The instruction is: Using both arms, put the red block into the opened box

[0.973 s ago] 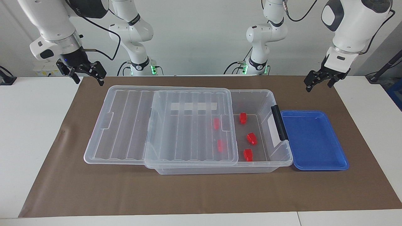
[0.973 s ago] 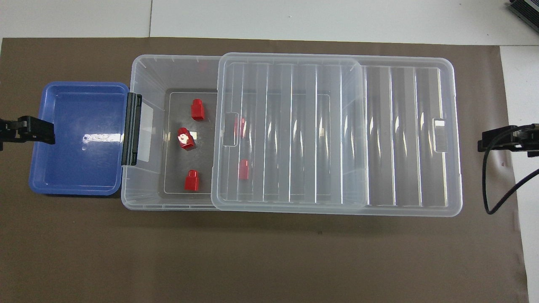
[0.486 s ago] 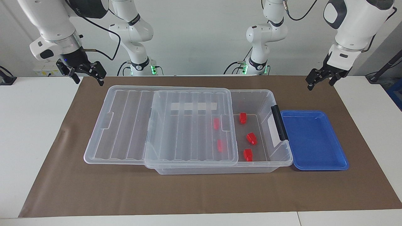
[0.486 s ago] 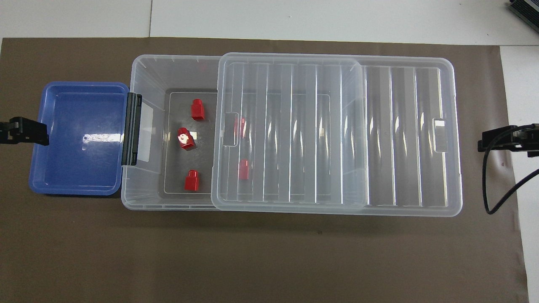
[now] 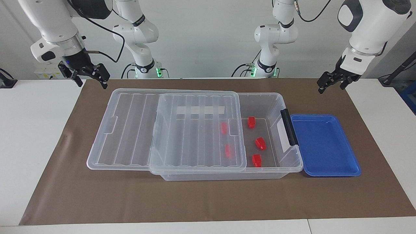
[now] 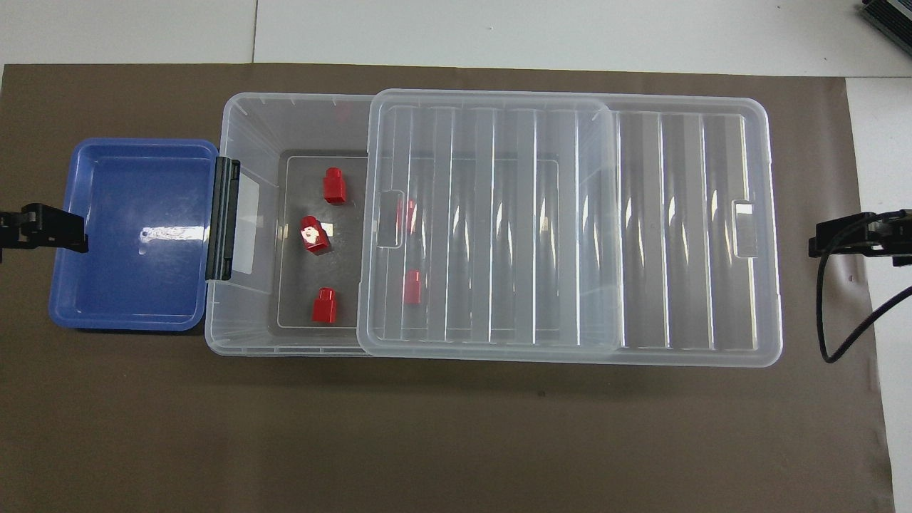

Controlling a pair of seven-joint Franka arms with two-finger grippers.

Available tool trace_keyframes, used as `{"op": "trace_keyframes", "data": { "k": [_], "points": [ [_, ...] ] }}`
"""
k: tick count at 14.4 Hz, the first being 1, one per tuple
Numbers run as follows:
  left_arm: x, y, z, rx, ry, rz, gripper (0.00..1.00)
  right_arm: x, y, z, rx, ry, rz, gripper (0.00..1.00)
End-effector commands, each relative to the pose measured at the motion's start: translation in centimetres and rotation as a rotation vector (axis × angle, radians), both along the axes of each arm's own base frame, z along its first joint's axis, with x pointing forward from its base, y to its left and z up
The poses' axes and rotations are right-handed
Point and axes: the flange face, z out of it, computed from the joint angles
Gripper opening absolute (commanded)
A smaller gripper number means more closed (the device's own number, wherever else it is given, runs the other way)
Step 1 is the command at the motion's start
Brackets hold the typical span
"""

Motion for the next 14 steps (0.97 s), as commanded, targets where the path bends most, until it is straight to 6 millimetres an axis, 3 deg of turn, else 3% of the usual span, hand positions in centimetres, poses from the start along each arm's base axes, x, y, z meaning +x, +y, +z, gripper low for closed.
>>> {"op": "trace_keyframes", "data": {
  "k": [1,4,10,11,12,13,14],
  "points": [
    [-0.3,-1.4,0.8,-0.007,0.01,-0.027,1.0,-0.3,-0.6,0.0,-0.001,0.006,0.016,1.0],
    [-0.9,-1.9,2.1,-0.01,-0.017,-0.034,1.0,-0.2,-0.7,0.0,-0.001,0.003,0.016,1.0],
    [-1.0,-2.1,2.2,-0.01,-0.02,-0.039,1.0,0.8,-5.6,-2.3,-0.024,-0.084,0.177,0.97],
    [-1.0,-2.0,2.2,-0.01,-0.019,-0.044,1.0,1.0,-6.1,-3.3,-0.027,-0.085,0.204,0.81],
    [-1.0,-2.0,2.2,-0.01,-0.019,-0.047,1.0,1.2,-6.3,-4.0,-0.029,-0.092,0.22,0.53],
    [-0.9,-2.2,2.3,-0.01,-0.024,-0.047,1.0,1.4,-6.7,-4.5,-0.033,-0.105,0.213,0.17],
    [-1.0,-2.2,2.4,-0.011,-0.031,-0.055,1.0,1.7,-7.5,-5.4,-0.037,-0.112,0.203,0.0]
  ]
}}
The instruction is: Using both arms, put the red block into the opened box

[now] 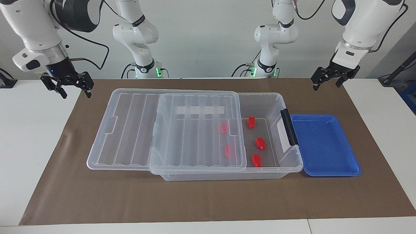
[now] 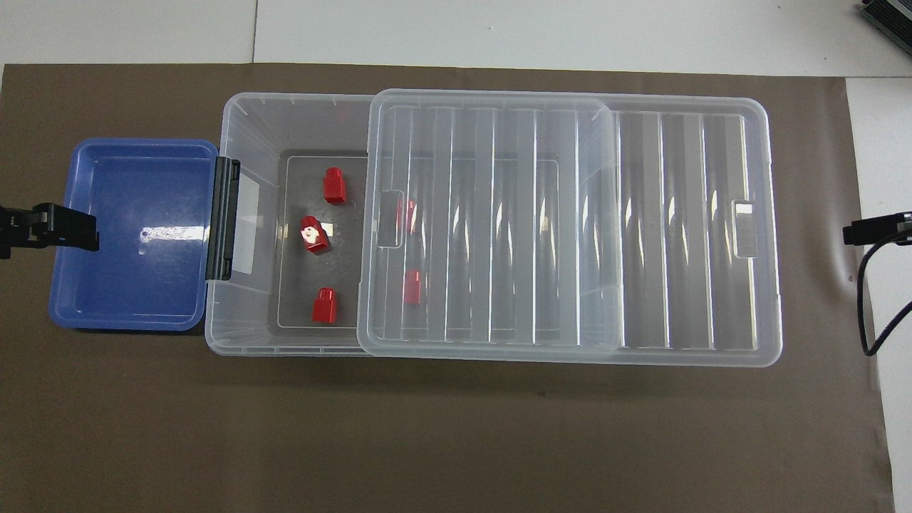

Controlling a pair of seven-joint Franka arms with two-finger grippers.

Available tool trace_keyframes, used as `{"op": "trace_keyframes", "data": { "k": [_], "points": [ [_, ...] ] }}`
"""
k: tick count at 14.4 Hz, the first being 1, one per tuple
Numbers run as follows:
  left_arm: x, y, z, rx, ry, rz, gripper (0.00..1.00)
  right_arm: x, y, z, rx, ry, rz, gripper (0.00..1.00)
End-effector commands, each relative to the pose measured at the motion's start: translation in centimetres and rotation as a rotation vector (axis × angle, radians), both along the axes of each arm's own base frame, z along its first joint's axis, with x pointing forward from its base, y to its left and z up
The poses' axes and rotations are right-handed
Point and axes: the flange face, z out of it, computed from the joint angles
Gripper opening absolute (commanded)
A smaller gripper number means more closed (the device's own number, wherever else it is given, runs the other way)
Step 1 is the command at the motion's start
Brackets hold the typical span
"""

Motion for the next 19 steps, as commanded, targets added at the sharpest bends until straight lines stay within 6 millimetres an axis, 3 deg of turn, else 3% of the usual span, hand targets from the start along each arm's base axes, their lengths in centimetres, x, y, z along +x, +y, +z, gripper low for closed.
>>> {"op": "trace_keyframes", "data": {
  "k": [1,4,9,19],
  "points": [
    [-0.5,-0.2,0.7,-0.011,-0.008,-0.015,1.0,0.8,-1.6,-2.9,-0.009,-0.006,0.009,0.0],
    [-0.5,0.3,0.7,-0.011,-0.004,-0.007,1.0,3.1,-1.9,-6.9,-0.018,-0.008,0.014,0.0],
    [-0.5,-0.5,0.7,-0.011,-0.005,-0.021,1.0,4.8,-1.5,-11.4,-0.018,0.028,0.129,0.0],
    [-0.3,-0.8,0.7,-0.033,-0.02,-0.017,1.0,5.7,1.9,-12.7,0.066,0.026,0.19,0.0]
  ]
}}
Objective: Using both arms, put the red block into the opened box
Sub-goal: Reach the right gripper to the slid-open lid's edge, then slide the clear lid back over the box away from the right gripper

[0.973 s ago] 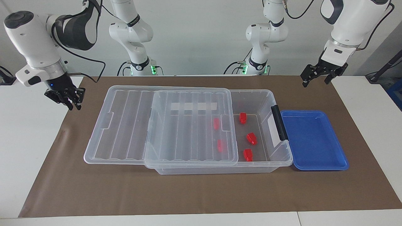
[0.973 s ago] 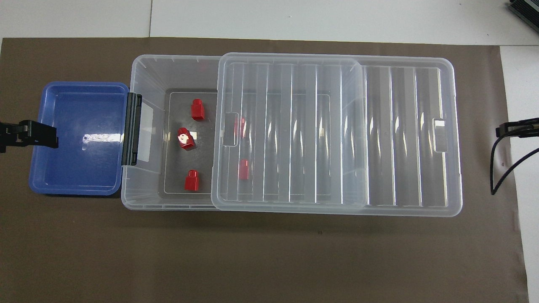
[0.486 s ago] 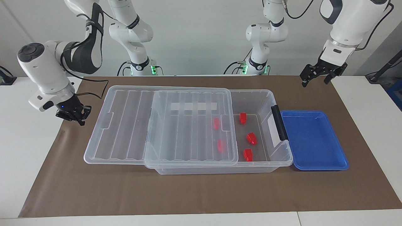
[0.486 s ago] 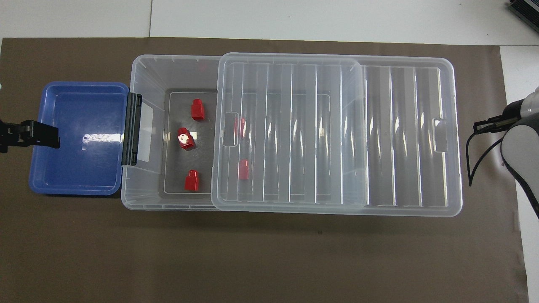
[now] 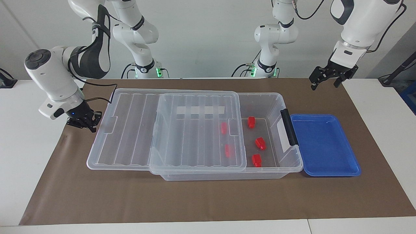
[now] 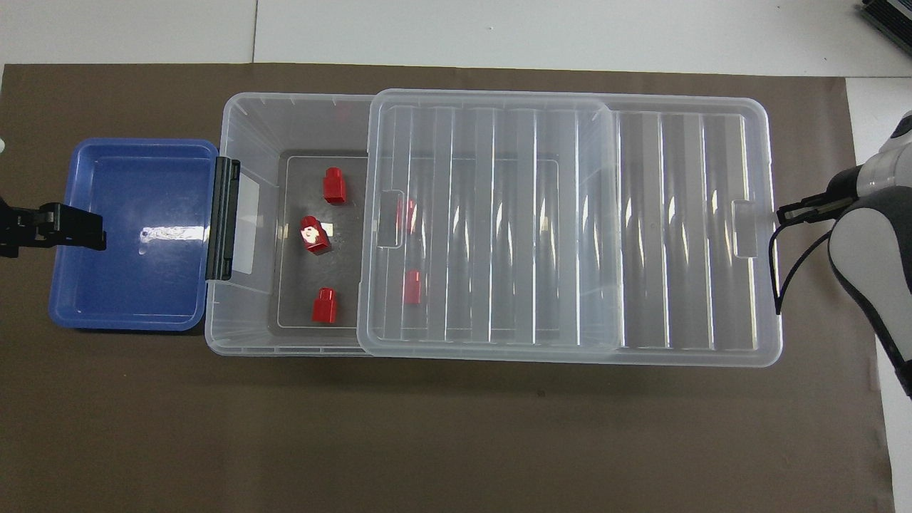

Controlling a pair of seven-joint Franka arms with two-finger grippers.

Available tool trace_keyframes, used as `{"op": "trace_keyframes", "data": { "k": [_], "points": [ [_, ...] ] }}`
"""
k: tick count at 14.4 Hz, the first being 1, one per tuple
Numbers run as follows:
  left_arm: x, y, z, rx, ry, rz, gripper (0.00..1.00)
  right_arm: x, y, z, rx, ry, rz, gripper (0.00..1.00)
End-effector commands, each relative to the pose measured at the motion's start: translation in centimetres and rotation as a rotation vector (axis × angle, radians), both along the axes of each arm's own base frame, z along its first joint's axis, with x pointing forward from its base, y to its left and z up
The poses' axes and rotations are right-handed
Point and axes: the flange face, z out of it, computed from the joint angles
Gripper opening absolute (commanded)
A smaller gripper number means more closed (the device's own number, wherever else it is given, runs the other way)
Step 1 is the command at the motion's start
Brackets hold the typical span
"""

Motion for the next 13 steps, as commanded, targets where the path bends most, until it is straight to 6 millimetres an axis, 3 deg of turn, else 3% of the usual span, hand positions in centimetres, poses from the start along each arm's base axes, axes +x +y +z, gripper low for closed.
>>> {"op": "trace_keyframes", "data": {
  "k": [1,5,13],
  "points": [
    [-0.2,-0.2,0.5,-0.017,-0.016,-0.008,1.0,0.2,0.9,-0.2,0.026,-0.013,0.024,0.0],
    [-0.3,-0.3,0.6,-0.017,-0.016,-0.014,1.0,0.4,2.1,-0.4,0.03,-0.01,0.039,0.0],
    [-0.3,-0.3,0.5,-0.017,-0.016,-0.012,1.0,0.9,7.0,-0.1,0.06,-0.021,0.022,0.0]
  ]
}}
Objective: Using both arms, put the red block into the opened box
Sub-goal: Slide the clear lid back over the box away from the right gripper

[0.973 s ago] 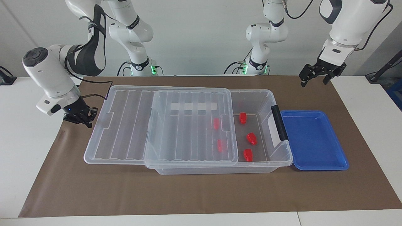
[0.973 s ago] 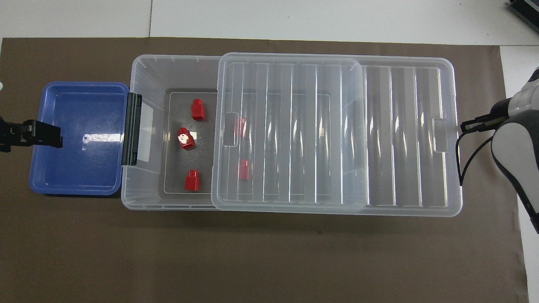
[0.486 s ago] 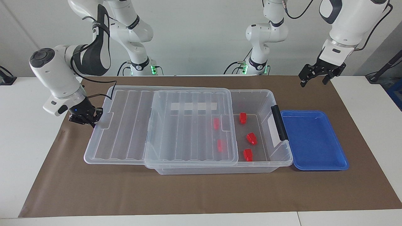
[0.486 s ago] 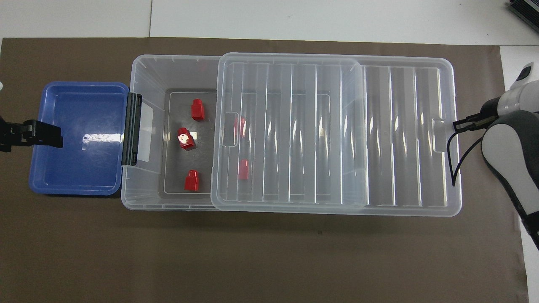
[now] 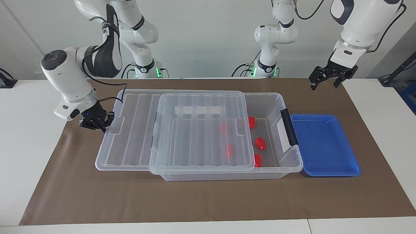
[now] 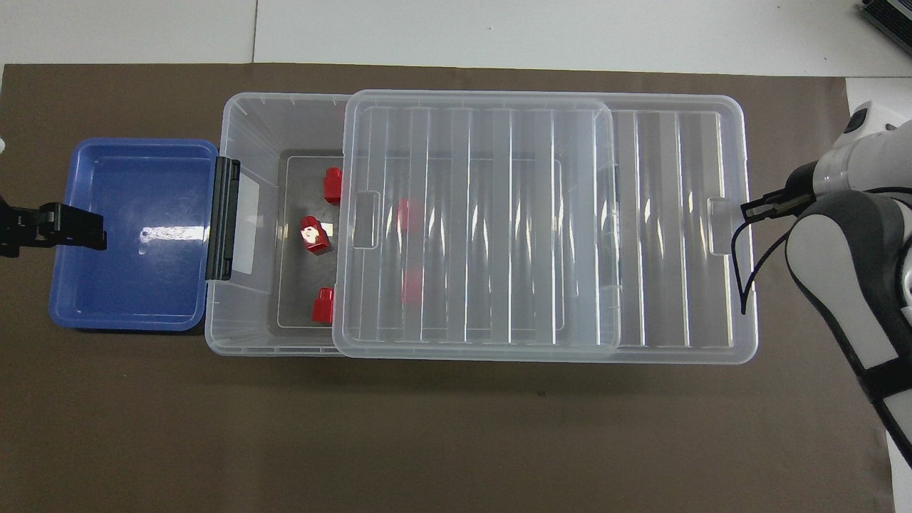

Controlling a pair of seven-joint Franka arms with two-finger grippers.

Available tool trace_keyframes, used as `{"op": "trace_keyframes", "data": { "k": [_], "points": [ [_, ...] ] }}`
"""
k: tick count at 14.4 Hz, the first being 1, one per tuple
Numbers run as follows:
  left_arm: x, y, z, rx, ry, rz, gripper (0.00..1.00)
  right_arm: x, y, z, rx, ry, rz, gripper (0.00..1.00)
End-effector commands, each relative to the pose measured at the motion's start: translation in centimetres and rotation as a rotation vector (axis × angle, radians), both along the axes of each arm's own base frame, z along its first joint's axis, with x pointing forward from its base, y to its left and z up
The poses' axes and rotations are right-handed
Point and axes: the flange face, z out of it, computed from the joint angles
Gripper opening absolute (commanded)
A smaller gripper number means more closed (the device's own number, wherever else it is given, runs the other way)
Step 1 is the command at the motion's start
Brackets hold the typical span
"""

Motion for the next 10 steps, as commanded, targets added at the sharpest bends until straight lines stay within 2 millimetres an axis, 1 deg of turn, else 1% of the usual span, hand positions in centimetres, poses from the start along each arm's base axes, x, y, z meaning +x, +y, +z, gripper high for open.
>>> {"op": "trace_keyframes", "data": {
  "k": [1,2,6,10],
  "points": [
    [-0.2,-0.3,0.5,-0.016,-0.017,-0.012,1.0,0.4,1.8,-0.2,0.059,-0.013,-0.039,0.0],
    [-0.2,-0.2,0.6,-0.016,-0.022,-0.01,1.0,0.4,2.1,-0.2,0.061,-0.014,-0.037,0.0],
    [-0.2,-0.2,0.6,-0.017,-0.025,-0.009,1.0,0.5,4.7,-0.1,0.067,-0.017,-0.056,0.0],
    [-0.2,-0.3,0.6,-0.017,-0.025,-0.01,1.0,0.4,6.8,-0.2,0.073,-0.015,-0.079,0.0]
  ]
}}
